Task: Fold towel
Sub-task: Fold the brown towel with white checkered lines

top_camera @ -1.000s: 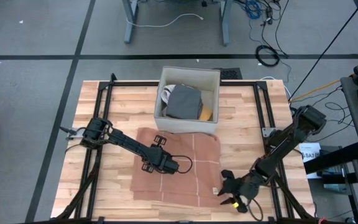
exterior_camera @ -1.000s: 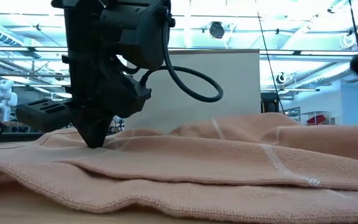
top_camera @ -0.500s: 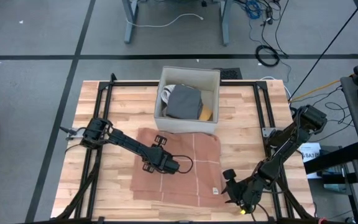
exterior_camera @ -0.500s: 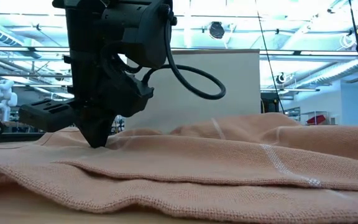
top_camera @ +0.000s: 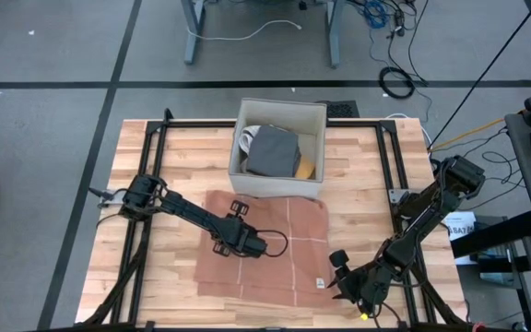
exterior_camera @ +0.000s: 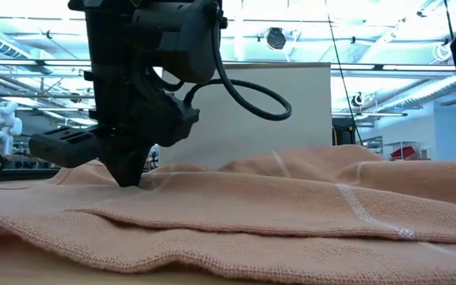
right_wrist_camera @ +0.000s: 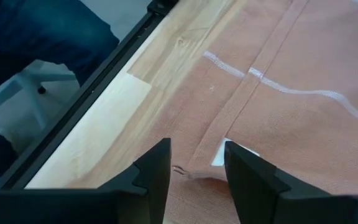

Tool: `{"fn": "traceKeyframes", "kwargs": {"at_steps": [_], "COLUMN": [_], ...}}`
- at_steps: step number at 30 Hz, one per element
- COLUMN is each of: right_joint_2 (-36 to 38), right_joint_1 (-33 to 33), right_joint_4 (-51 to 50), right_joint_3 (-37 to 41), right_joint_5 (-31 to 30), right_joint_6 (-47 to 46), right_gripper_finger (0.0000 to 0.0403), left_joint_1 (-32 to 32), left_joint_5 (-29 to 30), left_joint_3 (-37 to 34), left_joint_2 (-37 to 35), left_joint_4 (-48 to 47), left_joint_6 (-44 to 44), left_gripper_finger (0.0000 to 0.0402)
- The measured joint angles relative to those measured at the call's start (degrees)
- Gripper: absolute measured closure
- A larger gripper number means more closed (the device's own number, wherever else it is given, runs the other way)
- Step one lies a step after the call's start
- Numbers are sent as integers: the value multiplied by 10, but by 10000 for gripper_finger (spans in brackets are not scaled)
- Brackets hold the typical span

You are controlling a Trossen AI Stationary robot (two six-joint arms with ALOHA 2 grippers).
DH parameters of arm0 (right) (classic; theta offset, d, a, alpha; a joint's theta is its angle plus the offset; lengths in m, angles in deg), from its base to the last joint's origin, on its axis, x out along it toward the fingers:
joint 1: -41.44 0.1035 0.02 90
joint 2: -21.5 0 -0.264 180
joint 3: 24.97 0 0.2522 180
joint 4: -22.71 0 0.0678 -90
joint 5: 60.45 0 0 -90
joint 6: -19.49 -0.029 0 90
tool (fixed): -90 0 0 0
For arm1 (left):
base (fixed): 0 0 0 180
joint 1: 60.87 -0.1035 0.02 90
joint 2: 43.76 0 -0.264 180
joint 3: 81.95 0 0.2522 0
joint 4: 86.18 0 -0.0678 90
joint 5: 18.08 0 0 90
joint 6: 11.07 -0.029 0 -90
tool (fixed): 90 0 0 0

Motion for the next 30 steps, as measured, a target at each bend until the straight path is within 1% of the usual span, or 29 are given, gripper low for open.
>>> {"fn": "traceKeyframes", "kwargs": {"at_steps": [5,10,13,18,24,30], "right_joint_2": [-3,-34,-53,-55,-55,-55], "right_joint_1": [0,-1,-1,-1,0,0], "right_joint_4": [1,7,10,8,-47,-58], "right_joint_3": [0,0,0,0,0,0], "right_joint_5": [14,28,30,29,35,41], "right_joint_6": [1,-1,-2,-16,-36,-37], "right_gripper_finger": [260,255,255,264,272,268], "left_joint_1": [0,-5,-10,-11,-11,-11], "left_joint_5": [0,0,0,0,0,0], "left_joint_3": [0,0,1,1,1,1], "left_joint_2": [-1,-1,-1,-1,-1,-1], "left_joint_4": [8,18,21,20,20,20], "left_joint_6": [0,-8,-5,-10,-15,-14], "left_gripper_finger": [342,342,342,342,342,342]}}
